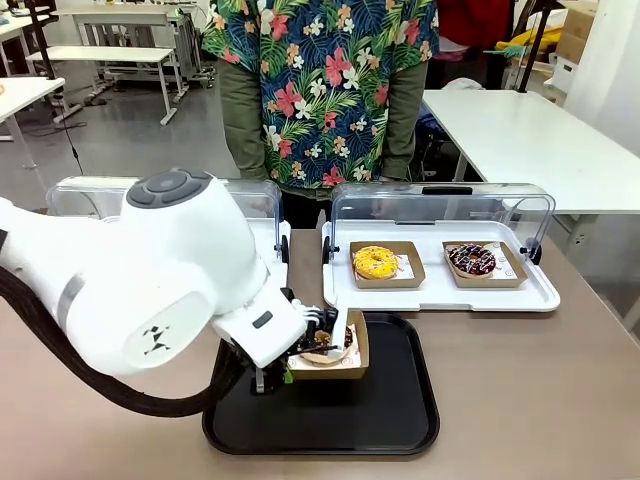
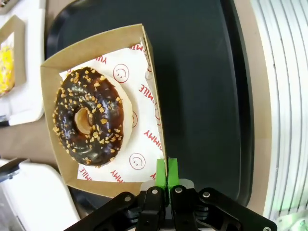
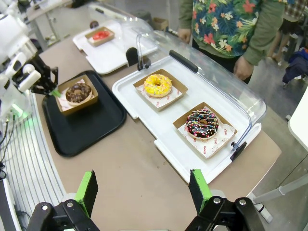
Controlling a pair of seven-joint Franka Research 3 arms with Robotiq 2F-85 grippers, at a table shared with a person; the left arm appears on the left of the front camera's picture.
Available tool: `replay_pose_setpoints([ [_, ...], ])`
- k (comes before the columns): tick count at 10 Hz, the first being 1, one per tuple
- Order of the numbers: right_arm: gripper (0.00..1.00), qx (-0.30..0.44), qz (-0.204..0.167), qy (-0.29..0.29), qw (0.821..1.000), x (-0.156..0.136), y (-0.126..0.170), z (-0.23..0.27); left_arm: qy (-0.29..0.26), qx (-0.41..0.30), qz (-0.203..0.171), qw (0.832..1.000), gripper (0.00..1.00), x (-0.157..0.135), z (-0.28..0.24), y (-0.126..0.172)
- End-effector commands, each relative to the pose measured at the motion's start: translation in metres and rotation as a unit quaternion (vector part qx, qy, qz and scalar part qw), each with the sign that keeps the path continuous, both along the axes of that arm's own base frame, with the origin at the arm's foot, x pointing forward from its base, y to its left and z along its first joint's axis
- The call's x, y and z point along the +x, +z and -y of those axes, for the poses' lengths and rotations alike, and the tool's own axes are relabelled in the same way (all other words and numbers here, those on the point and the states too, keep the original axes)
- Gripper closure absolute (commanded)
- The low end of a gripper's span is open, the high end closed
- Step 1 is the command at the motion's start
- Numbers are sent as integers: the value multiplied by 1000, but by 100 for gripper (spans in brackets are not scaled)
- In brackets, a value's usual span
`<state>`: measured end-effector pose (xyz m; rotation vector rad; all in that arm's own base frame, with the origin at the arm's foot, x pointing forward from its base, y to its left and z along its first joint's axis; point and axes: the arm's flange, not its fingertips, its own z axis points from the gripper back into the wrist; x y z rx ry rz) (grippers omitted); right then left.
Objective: Move the second donut from the left to the tray.
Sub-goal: Pick up the Paper togo box containing the Donut indicated by the person and place it on the Handle tray.
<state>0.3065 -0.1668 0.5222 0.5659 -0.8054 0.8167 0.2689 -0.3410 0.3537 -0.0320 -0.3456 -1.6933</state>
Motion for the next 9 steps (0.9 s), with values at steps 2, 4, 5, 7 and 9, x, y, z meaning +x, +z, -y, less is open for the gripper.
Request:
replay_pose_setpoints([
  [2,0,5,15,7,1000,2,2,1,-5,-9,-3,1000,99,-33,-34,-30],
  [4,0,5,15,7,1000,2,2,1,-5,6,-8,1000,99,-35,-31,-39],
  [5,0,5,15,7,1000,2,2,1,-7,8,-15,1000,99,-33,-31,-44],
  [7,0,5,15,7,1000,2,2,1,-6,16,-21,1000,99,-33,-30,-52],
  [9,0,5,15,7,1000,2,2,1,-5,19,-21,1000,99,-33,-30,-54],
])
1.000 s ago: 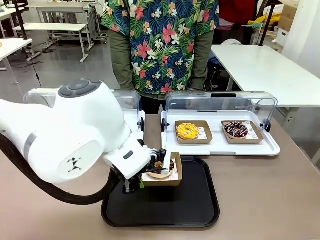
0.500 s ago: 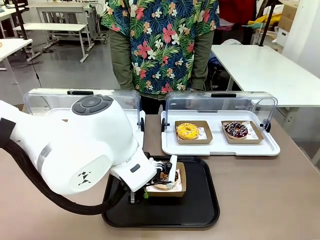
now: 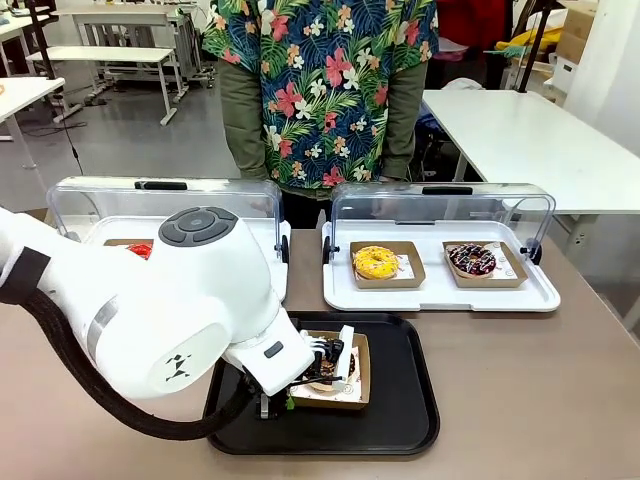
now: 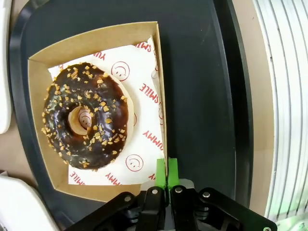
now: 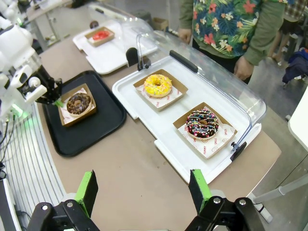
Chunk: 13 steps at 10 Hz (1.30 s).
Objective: Move the second donut from the left to the tray.
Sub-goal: Pick up the Paper togo box containing the Donut indicated by the person and place it on the Handle tray.
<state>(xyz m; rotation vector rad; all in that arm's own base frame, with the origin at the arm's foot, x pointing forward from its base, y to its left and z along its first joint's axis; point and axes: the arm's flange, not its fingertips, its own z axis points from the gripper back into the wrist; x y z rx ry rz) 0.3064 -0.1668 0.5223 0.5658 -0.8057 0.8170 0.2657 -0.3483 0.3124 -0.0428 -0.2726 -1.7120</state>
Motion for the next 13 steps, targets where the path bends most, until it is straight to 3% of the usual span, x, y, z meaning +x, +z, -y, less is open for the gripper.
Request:
replay_pose_setpoints([
  [1,0,5,15,6,1000,2,2,1,6,-2,1,1000,99,-30,-37,-13],
  [2,0,5,15,6,1000,2,2,1,10,0,3,1000,43,-30,-36,-11],
  [3,0,5,15,6,1000,2,2,1,8,1,8,1000,42,-31,-36,-8],
  [4,0,5,15,6,1000,2,2,1,9,2,-1,1000,0,-29,-38,-3],
  [6,0,5,15,6,1000,2,2,1,10,-8,-11,1000,0,-28,-45,10],
  [7,0,5,15,6,1000,2,2,1,11,-18,-11,1000,18,-27,-49,19],
  [9,0,5,15,6,1000,2,2,1,8,-22,3,1000,0,-28,-50,34],
  [13,0,5,15,6,1000,2,2,1,2,-13,12,1000,0,-31,-49,52],
])
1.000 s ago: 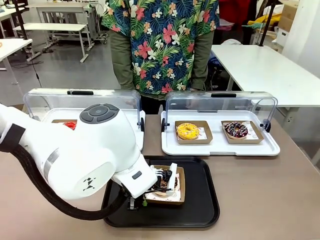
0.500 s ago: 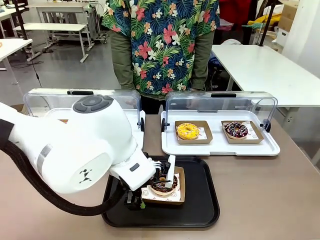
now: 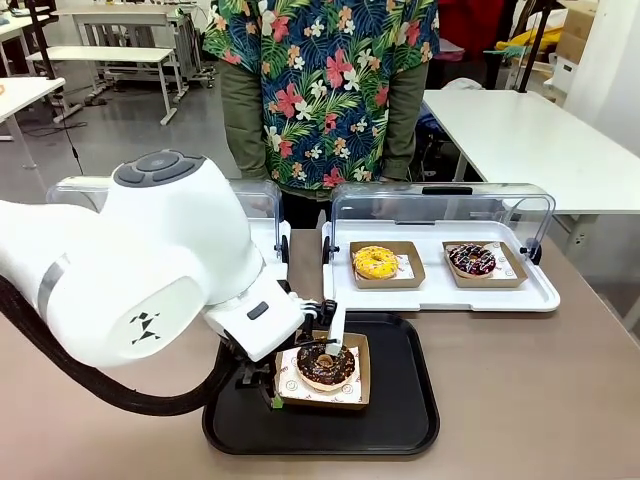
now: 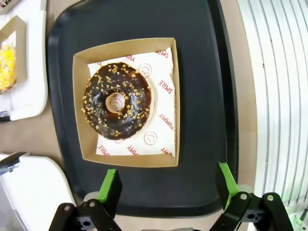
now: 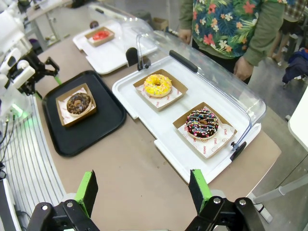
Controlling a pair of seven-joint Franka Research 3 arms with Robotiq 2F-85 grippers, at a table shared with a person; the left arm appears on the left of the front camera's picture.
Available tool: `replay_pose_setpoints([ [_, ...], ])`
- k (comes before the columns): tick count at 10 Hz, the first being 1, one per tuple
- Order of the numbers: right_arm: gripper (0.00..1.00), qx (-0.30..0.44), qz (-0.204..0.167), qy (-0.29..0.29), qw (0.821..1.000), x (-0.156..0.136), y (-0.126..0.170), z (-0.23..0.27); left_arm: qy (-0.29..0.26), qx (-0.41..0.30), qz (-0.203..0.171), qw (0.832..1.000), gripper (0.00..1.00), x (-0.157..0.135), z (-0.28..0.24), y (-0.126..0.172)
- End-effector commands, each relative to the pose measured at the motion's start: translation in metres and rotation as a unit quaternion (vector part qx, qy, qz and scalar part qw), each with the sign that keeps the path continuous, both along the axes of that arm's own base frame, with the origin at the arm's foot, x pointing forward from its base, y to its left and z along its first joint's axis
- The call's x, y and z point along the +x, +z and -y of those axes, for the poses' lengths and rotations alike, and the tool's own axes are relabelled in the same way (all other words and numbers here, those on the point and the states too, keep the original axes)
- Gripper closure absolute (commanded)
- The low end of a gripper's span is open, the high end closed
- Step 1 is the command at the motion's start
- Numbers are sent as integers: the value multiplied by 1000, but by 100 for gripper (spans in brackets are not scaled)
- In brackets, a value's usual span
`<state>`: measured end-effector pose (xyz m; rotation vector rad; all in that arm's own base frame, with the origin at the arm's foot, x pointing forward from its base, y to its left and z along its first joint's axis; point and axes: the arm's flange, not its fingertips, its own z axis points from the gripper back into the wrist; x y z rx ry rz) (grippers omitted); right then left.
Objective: Move the second donut from the left to the tray.
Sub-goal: Pick up the Paper togo box containing the Donut indicated by the person and place it on the Handle tray.
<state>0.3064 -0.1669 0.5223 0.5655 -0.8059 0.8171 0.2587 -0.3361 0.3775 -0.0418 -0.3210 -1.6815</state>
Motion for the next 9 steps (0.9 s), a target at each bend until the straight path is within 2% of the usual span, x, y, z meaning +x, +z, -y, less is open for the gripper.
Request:
replay_pose_setpoints([
  [1,0,5,15,6,1000,2,2,1,-26,7,-10,1000,0,-24,-36,-11],
  [2,0,5,15,6,1000,2,2,1,0,0,0,1000,0,0,0,0],
  [9,0,5,15,6,1000,2,2,1,0,0,0,1000,0,0,0,0],
])
